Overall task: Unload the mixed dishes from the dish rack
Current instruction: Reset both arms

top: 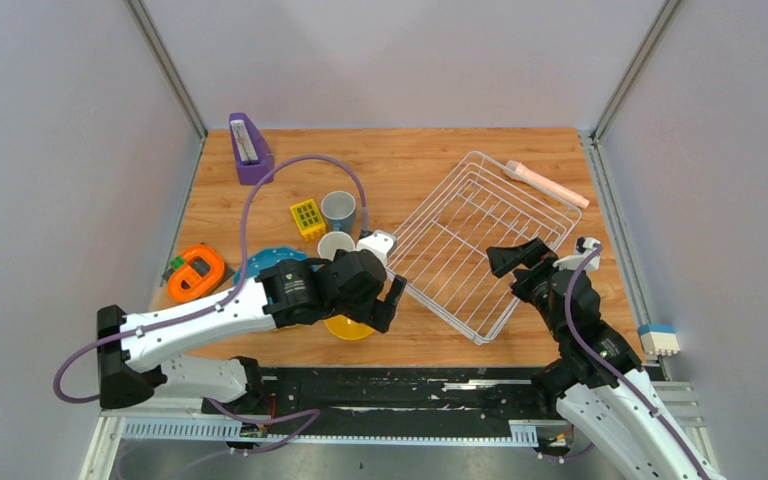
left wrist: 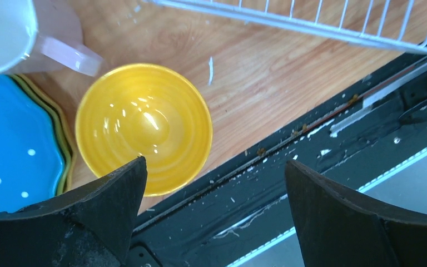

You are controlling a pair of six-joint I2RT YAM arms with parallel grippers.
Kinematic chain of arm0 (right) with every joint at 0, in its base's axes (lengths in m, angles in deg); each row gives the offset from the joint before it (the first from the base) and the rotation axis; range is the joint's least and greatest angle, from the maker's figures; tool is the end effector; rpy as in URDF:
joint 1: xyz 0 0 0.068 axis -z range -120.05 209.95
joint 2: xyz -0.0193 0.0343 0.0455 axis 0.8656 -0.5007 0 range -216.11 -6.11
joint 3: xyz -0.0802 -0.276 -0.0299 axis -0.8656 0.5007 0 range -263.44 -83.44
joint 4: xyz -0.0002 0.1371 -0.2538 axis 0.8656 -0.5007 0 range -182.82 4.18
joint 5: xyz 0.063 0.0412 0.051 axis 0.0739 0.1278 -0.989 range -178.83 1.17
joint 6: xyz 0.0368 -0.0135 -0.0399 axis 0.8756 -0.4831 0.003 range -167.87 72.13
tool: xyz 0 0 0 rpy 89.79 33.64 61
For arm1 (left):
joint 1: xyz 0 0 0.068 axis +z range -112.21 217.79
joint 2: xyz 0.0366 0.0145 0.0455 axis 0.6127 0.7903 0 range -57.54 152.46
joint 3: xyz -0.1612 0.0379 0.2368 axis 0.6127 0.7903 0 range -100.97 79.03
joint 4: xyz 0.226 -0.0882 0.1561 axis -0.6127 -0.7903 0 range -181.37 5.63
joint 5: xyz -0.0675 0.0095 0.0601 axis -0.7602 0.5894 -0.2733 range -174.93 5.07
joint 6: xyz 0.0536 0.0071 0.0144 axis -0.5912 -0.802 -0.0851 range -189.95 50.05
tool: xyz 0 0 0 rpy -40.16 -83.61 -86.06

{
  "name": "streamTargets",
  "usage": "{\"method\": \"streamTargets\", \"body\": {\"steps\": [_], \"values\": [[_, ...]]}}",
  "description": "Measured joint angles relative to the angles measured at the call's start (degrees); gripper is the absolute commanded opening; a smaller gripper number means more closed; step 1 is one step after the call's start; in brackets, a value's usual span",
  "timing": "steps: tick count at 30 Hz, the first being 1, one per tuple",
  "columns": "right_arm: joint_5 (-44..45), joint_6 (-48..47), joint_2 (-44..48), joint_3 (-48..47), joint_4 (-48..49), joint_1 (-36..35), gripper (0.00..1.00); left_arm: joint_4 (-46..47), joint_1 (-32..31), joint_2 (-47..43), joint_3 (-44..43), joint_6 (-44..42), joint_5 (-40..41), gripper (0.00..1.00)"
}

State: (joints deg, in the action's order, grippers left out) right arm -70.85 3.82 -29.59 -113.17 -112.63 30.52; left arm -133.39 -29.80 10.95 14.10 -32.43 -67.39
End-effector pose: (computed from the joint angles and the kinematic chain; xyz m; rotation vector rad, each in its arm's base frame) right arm 0.1206 0.0544 0.2759 0.5873 1.8760 0.6458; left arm 0.1103 -0.2372 0.3295 0.5172 2.4245 -0.4335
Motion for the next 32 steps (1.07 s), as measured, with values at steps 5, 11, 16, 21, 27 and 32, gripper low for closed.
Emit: {"method": "streamTargets", "body": {"steps": [5, 11, 16, 21, 27, 32], "values": [[0.0, -0.4, -0.1, 0.0, -0.4, 0.0, 1.0, 6.3, 8.7, -4.8, 2.4, 0.1, 0.5, 1.0], [1.0, -0.7, -0.4, -0.7, -1.6, 0.0, 1.0, 12.1, 22.4, -16.7, 9.7, 1.6, 0.9, 1.0], [2.0, -0.9, -0.5, -0.9, -2.3, 0.0, 1.0, 12.4, 28.6, -21.8, 11.0, 2.9, 2.1, 1.0], [2.4, -1.1, -0.9, -0.9, -3.1, 0.0, 1.0, 11.5, 30.2, -23.8, 14.0, 4.3, 3.5, 1.0], [3.1, -1.2, -1.0, -0.9, -3.7, 0.0, 1.0, 10.1, 30.2, -25.4, 14.8, 5.2, 5.4, 1.0], [3.7, -1.2, -0.9, -0.9, -3.9, 0.0, 1.0, 10.1, 30.2, -26.9, 15.2, 5.4, 6.2, 1.0]]}}
